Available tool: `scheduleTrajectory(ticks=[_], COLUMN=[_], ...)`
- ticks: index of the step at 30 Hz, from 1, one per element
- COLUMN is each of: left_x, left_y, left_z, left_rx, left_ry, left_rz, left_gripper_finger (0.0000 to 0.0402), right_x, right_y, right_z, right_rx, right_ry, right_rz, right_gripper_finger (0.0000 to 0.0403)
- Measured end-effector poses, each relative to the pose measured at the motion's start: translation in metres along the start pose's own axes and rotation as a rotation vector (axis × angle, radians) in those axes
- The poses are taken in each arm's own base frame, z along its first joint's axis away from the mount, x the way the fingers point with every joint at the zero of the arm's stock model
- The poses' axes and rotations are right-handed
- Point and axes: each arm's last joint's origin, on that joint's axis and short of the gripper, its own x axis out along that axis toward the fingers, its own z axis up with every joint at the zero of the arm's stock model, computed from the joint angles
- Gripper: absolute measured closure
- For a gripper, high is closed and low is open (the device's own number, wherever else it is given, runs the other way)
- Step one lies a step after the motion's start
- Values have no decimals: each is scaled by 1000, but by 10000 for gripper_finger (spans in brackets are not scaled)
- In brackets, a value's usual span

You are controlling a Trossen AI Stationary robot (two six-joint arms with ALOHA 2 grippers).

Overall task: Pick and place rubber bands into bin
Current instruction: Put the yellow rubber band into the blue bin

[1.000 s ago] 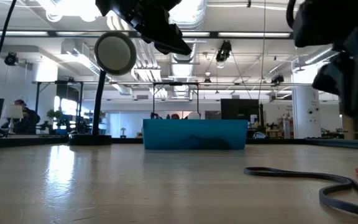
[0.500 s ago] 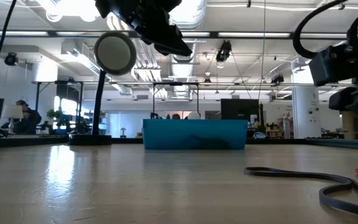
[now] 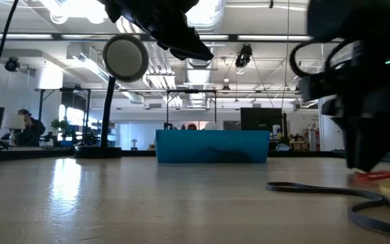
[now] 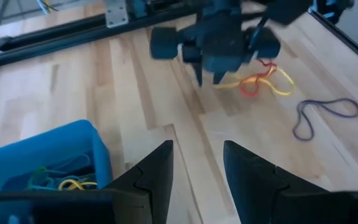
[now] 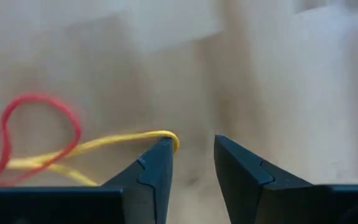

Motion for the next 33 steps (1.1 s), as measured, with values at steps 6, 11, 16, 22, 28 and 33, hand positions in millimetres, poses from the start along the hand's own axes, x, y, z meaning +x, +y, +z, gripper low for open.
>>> scheduleTrajectory(ticks=[6, 11, 16, 22, 28, 33], left_x=[0, 0, 0, 1, 1, 1], left_y=[1, 1, 1, 0, 0, 0], left_z=[1, 0, -2, -5, -6, -6], left_rx=[1, -42, -55, -82, -83, -82], left_ry=[0, 3, 28, 36, 40, 40], left_rz=[35, 37, 31, 29, 28, 31], left_gripper_finger=[276, 276, 276, 276, 276, 276], right_x=[10, 17, 23, 24, 21, 17], right_y=[-43, -73, -82, -72, -50, -31], right_z=[24, 35, 32, 27, 21, 15], right_rx=[81, 86, 47, 4, -36, -61], right_ry=[14, 59, 112, 145, 138, 111], right_rz=[-58, -34, 83, 217, 283, 307], right_gripper_finger=[307, 312, 313, 320, 328, 340])
